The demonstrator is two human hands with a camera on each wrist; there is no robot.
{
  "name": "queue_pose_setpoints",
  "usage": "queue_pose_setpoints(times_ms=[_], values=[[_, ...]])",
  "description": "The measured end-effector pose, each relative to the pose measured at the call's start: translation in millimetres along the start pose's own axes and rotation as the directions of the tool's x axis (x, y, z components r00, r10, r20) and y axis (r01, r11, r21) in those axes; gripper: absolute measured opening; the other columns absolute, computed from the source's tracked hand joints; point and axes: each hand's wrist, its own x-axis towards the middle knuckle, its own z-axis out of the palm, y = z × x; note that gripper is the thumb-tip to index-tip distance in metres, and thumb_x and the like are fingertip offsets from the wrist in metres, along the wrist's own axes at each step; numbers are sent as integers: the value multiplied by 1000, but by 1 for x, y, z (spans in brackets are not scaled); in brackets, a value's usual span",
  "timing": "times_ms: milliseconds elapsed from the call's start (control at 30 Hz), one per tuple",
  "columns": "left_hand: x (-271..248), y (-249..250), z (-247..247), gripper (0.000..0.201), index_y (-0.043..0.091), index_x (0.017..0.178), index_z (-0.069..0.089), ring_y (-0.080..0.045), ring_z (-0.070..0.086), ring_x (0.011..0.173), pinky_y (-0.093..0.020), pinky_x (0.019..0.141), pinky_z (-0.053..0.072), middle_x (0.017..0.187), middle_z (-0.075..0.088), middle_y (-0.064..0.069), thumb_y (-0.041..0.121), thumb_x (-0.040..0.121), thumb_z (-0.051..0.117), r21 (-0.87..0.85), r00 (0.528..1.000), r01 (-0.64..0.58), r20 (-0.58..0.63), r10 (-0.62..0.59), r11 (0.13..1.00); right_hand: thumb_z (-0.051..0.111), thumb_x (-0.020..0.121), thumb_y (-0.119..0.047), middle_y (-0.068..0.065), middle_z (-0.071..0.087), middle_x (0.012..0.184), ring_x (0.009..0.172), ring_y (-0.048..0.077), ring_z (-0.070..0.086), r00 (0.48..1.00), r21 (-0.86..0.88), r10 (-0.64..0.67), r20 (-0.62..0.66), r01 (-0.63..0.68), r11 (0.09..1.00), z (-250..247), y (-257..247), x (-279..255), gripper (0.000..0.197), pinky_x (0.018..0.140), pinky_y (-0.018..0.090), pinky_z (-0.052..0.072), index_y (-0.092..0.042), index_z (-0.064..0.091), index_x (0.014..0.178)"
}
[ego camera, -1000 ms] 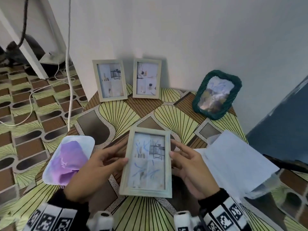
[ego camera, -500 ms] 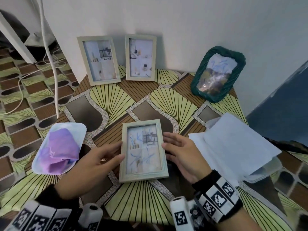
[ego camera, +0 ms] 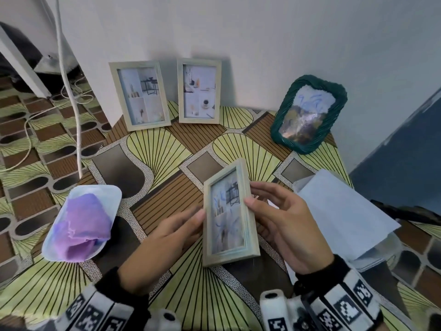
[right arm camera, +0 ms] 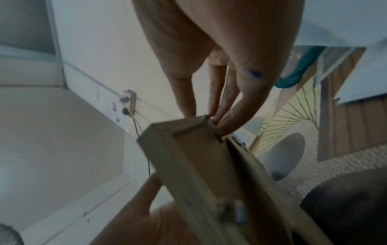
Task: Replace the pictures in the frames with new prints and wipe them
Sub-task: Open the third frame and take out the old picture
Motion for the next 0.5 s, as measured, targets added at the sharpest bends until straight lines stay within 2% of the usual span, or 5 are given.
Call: queue_pose_setpoints(times_ms=[133, 200, 267, 400, 500], values=[[13, 7, 9, 31, 58, 112, 64, 1, 56, 122, -30, 94, 44, 128, 65, 16, 70, 87, 49, -39, 997, 56, 45, -55, 998, 74, 86, -16, 8, 72, 111, 105, 29, 68, 995, -141, -75, 66, 84, 986, 9, -1, -2, 25, 90, 42, 55, -15, 72, 110], [17, 7, 8, 45, 52, 117, 64, -5, 60, 119, -33, 91, 49, 127, 67, 5, 74, 80, 55, -99, 995, 81, 66, -74, 992, 63, 94, -19, 3, 73, 111, 109, 21, 67, 990, -247, -92, 109, 116, 962, 16, 2, -2, 20, 94, 40, 53, -19, 73, 112], [17, 7, 3, 52, 37, 129, 61, -16, 62, 118, -29, 87, 54, 127, 66, -8, 64, 85, 59, -116, 996, 84, 51, -79, 990, 57, 98, -19, -9, 70, 119, 117, 8, 61, 977, -391, -97, 191, 166, 905, 21, 5, -2, 25, 101, 32, 50, -23, 71, 118], [8, 10, -18, 53, 31, 137, 56, -12, 59, 122, -22, 91, 52, 135, 62, 3, 29, 86, 71, -96, 987, -58, -156, 42, 994, 56, 99, -23, -27, 51, 141, 134, -7, 40, 939, -576, -24, 343, 230, 784, 29, 12, -2, 35, 113, 32, 39, -28, 61, 133], [-2, 11, -37, 47, 24, 126, 67, -10, 65, 106, -21, 87, 53, 113, 72, 2, 10, 82, 69, 100, 953, -126, -263, 148, 987, 55, 99, -33, -30, 38, 148, 137, -14, 28, 910, -745, 54, 412, 302, 595, 34, 20, -2, 45, 118, 31, 30, -35, 48, 143]])
